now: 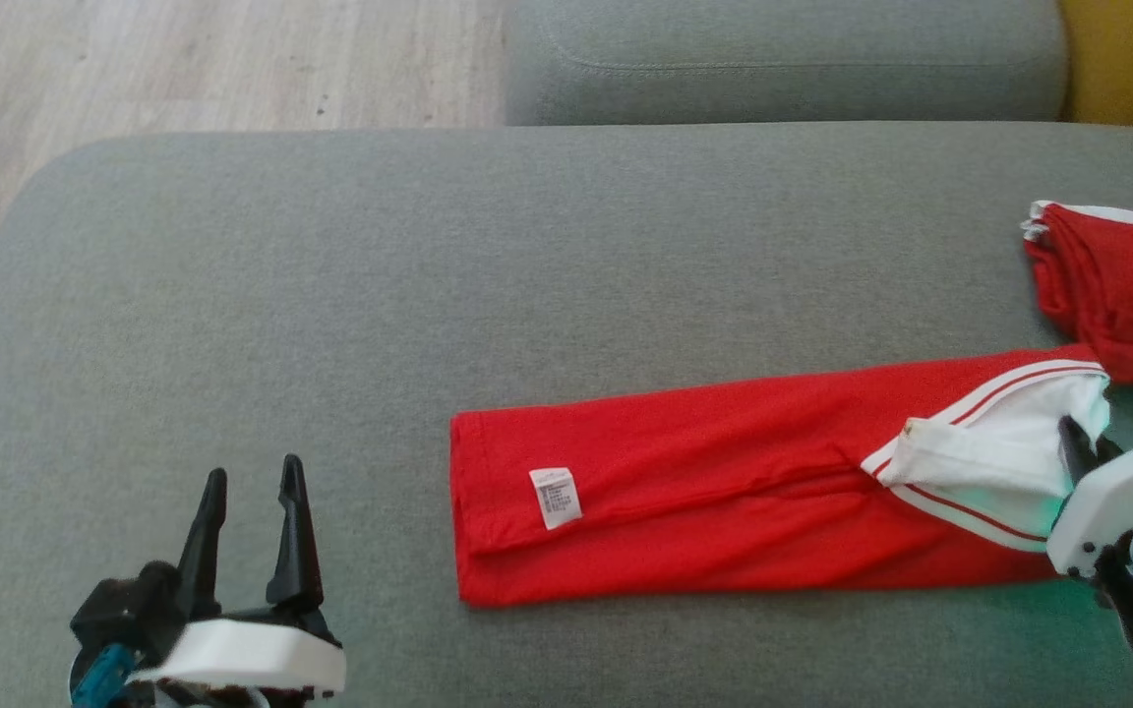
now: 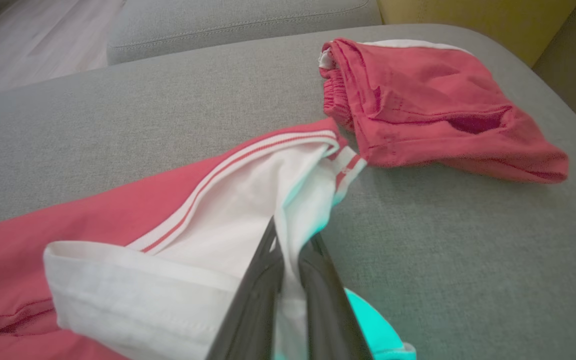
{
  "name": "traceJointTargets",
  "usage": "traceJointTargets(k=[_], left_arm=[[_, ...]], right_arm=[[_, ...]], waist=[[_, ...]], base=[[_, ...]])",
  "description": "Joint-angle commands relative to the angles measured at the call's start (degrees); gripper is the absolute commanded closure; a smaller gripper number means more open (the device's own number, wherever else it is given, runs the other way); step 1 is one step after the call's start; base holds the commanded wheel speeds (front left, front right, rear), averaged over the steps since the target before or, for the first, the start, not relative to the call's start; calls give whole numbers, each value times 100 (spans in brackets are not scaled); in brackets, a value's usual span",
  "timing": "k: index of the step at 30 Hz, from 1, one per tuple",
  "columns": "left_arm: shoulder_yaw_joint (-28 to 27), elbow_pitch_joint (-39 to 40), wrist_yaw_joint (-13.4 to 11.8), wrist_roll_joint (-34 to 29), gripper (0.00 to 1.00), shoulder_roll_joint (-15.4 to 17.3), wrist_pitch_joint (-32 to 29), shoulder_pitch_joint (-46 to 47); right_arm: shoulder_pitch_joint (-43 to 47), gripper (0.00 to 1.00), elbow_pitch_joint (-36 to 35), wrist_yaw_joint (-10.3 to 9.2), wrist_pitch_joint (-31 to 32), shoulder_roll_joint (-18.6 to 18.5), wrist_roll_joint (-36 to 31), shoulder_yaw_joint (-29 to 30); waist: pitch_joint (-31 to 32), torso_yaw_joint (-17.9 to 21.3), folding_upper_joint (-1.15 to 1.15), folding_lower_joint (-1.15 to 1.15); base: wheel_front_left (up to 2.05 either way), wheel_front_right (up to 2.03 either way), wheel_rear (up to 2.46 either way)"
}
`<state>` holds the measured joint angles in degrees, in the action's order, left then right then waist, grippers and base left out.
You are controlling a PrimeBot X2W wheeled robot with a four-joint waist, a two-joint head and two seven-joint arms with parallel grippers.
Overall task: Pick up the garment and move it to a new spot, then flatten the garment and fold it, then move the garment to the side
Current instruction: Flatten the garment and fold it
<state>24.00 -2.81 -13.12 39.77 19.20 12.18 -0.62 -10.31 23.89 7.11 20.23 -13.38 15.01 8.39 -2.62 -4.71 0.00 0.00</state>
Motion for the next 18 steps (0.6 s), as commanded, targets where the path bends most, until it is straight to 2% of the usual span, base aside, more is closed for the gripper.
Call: traceJointTargets(k=[1, 8, 14, 18], left_arm=[[-205, 160, -19, -42, 0, 63, 64, 113], [-180, 75, 29, -24, 0, 57, 79, 147], [-149, 25, 50, -16, 0, 63, 67, 179], [-124, 26, 58, -15, 0, 61, 54, 193]], right_arm=[[41, 100, -429, 37, 63, -139, 95, -57], [354, 100, -1457, 37, 351, 84, 282, -201], [603, 100, -2363, 37, 630, 373, 441, -691], [698, 100, -2675, 37, 712, 544, 556, -1042]], waist=[[34, 88, 0, 0], [85, 107, 0, 0], [159, -73, 0, 0], [194, -195, 0, 0]], base=[[0, 0, 0], [0, 0, 0], [0, 0, 0], [0, 0, 0]])
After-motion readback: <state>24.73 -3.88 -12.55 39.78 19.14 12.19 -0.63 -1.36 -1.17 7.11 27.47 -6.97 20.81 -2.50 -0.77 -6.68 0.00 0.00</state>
